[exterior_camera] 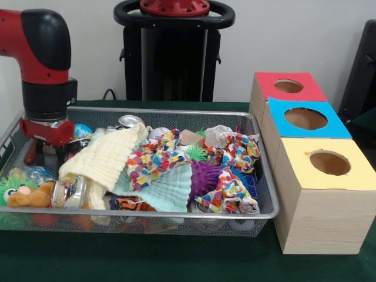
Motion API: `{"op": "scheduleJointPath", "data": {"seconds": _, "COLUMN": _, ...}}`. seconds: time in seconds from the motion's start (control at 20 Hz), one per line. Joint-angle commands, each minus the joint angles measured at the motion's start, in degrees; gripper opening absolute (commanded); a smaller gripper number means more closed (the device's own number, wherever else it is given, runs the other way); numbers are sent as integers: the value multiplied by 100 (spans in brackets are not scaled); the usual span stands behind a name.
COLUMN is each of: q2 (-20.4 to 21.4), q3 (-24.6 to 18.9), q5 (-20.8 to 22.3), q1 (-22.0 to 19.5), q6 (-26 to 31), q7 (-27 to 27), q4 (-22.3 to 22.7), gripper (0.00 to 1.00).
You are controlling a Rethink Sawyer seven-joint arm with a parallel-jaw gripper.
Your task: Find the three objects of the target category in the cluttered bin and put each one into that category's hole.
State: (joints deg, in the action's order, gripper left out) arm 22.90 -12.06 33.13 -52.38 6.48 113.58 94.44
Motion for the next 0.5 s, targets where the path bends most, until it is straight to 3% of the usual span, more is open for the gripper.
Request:
{"op": "scheduleJointPath", "data": {"seconds": 0.05, "q2": -3, "q3": -712, "q5": 257, "q1": -96, "q6": 500, "q7": -548, "q4": -378, "gripper": 100}}
{"op": "scheduleJointPath", "data": {"seconds": 0.15, "q2": 205, "q3": -730, "q5": 220, "q1": -97, "q6": 591, "q7": -566, "q4": -330, "gripper": 100}}
{"op": "scheduleJointPath", "data": {"seconds": 0.5, "q2": 281, "q3": -942, "q5": 168, "q1": -157, "q6": 922, "q7": -749, "q4": -481, "gripper": 100}}
